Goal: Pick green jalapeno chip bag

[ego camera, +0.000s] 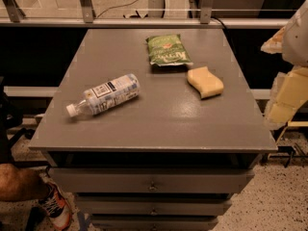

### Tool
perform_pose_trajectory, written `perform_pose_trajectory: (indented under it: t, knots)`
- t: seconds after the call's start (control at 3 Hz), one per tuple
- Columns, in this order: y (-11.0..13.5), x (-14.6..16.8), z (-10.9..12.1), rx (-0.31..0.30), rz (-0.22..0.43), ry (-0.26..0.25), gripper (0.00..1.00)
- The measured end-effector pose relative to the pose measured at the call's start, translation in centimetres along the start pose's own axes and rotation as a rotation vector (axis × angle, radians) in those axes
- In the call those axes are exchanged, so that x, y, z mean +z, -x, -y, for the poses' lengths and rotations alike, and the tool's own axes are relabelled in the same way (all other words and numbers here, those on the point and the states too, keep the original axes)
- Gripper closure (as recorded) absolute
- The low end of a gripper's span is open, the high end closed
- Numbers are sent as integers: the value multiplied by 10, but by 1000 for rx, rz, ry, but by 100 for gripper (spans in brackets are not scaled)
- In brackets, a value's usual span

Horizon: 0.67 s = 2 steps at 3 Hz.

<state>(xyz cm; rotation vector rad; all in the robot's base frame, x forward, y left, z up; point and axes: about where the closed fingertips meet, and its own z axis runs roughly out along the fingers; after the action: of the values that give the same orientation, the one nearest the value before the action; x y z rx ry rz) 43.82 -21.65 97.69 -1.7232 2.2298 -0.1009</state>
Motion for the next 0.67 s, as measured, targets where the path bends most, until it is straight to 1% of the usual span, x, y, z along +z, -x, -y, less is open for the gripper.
perform_pose_trajectory:
  t: [0.33, 0.67]
  knots:
    - [0, 0, 0, 0, 0, 0, 0]
    - [0, 3, 18, 17, 70, -19, 0]
